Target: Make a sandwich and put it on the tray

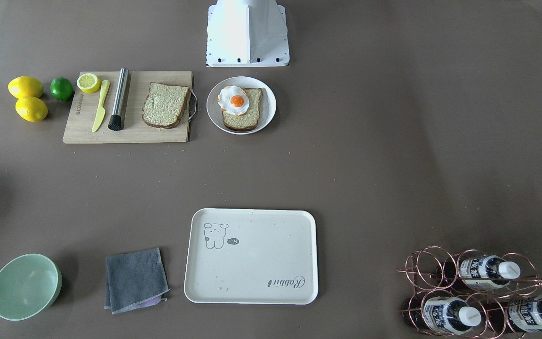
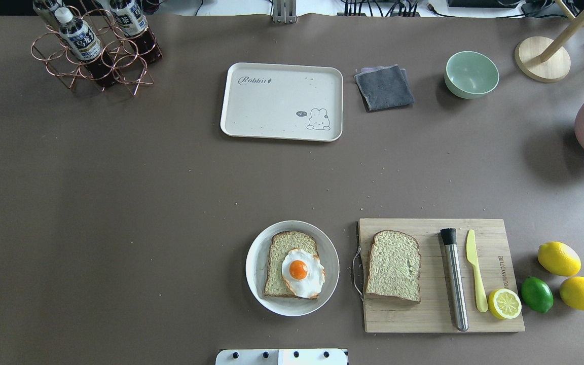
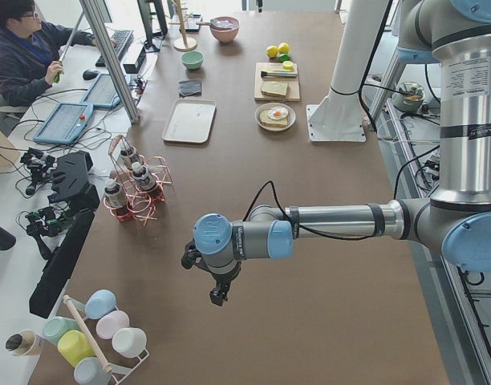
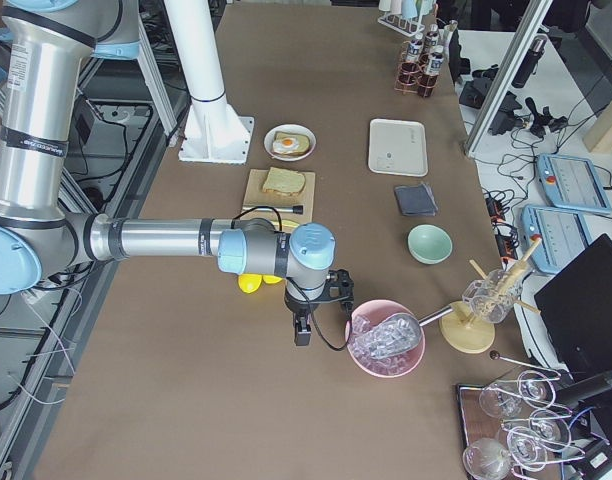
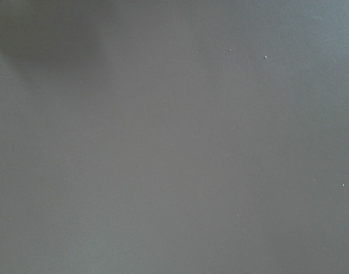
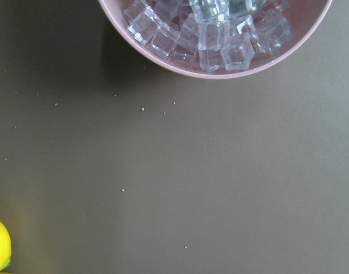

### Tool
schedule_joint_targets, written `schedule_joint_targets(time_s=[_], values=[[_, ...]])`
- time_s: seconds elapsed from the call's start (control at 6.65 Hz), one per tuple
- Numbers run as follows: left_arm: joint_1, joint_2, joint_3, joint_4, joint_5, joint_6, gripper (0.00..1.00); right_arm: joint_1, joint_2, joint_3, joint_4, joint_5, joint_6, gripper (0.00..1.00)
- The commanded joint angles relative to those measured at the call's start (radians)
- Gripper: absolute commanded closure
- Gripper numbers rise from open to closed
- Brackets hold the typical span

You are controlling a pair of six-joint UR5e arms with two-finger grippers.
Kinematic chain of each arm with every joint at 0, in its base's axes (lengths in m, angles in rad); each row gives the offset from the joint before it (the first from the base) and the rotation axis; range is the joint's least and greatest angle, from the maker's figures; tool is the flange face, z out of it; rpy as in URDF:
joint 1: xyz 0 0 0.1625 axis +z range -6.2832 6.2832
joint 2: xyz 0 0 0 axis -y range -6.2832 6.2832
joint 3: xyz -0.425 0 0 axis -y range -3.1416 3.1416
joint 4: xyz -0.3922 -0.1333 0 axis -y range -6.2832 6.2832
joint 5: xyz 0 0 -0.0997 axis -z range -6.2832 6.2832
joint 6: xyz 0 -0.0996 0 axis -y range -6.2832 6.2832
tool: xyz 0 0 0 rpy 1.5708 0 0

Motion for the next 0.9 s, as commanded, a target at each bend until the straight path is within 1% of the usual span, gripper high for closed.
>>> schedule_joint_targets(time_s=[0.0,0.3,0.75], values=[[0.000,-0.007,0.006,0.000,0.002,-0.003,0.02,0.000,0.013,-0.006,0.000,0.000,0.000,0.00],[0.000,-0.010,0.008,0.000,0.002,-0.003,0.02,0.000,0.025,-0.008,0.000,0.000,0.000,0.00],[0.000,-0.030,0.014,0.000,0.002,-0.003,0.02,0.000,0.033,0.015,0.000,0.000,0.000,0.00]])
